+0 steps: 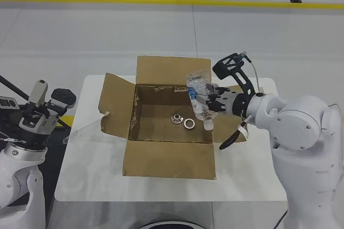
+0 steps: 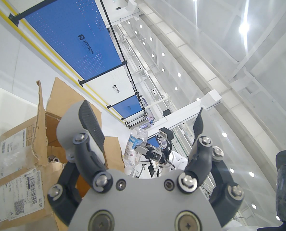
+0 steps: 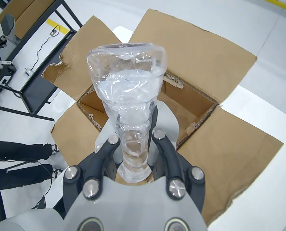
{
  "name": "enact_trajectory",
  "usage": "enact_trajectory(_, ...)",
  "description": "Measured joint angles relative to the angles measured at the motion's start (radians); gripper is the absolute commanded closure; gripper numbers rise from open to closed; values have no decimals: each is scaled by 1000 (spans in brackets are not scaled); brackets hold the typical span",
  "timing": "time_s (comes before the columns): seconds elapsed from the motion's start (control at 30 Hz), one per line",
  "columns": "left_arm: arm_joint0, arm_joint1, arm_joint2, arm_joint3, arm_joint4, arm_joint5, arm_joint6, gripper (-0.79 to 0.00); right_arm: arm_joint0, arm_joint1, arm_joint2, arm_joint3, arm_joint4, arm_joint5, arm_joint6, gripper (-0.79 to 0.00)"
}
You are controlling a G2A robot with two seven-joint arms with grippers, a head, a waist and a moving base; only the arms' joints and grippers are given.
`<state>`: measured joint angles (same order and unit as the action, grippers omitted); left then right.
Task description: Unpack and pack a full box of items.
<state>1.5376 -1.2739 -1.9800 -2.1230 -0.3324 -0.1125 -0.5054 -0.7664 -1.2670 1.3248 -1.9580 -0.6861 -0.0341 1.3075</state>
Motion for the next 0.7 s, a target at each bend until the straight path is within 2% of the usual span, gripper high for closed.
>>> enact_trajectory(0.2, 0, 0, 0, 0, 0, 0, 0, -785, -59, 25, 156, -79, -11, 43, 37, 0)
enact_trajectory(0.4, 0, 0, 0, 0, 0, 0, 0, -785, -123, 52, 360, -104, -10, 72, 78, 0)
enact_trajectory(0.6, 0, 0, 0, 0, 0, 0, 0, -785, -180, 78, 520, -38, -41, 73, 110, 0)
enact_trajectory(0.7, 0, 0, 0, 0, 0, 0, 0, -785, -186, 88, 544, 43, -47, 58, 112, 0)
